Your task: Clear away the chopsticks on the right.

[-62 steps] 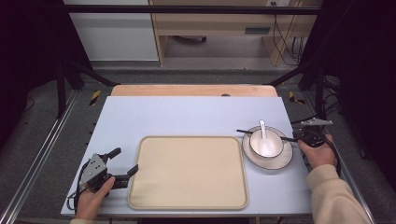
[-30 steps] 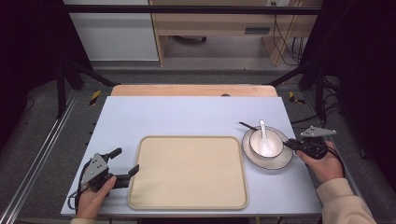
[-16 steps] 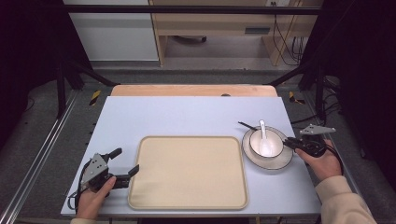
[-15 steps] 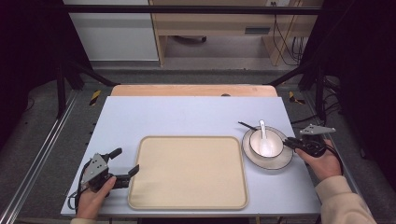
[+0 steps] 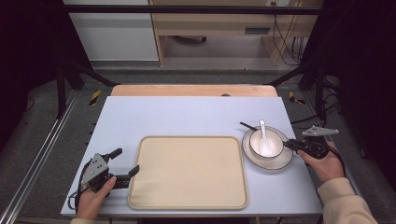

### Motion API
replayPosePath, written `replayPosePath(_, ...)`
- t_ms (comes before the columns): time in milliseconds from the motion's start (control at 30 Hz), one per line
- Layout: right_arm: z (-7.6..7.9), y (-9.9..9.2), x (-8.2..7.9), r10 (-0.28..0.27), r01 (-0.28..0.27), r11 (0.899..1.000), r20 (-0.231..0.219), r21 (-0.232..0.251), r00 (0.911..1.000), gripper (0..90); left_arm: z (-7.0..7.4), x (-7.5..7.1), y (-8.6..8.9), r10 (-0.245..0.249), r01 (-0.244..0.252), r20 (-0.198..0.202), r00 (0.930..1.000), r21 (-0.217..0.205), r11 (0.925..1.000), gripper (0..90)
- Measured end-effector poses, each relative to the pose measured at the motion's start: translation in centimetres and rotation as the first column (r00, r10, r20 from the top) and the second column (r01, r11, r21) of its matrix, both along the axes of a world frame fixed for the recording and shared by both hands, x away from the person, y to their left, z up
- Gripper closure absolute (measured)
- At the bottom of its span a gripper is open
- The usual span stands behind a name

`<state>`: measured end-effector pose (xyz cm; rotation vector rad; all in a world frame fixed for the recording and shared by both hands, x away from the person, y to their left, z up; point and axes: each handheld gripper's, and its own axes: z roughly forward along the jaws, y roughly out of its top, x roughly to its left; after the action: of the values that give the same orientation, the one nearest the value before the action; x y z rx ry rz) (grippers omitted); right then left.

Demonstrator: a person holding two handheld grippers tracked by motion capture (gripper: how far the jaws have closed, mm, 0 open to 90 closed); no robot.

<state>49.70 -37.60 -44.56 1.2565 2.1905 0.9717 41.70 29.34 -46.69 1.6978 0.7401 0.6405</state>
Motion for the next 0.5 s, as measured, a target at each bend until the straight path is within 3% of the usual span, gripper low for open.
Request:
replayPosePath(200,0.3,0.0,0.2,0.011,-0.011,1.0,0.03,0.006,0.9995,77.5,0.0,0.1,-0.2,-0.002,0.002,-0.003,1.0,0.002,1.0,6.3)
replayPosePath(500,-0.4,0.3,1.4,0.023,-0.024,0.999,-0.009,-0.044,0.9997,78.6,0.0,0.0,0.0,0.001,-0.001,-0.005,1.0,0.003,1.0,6.3)
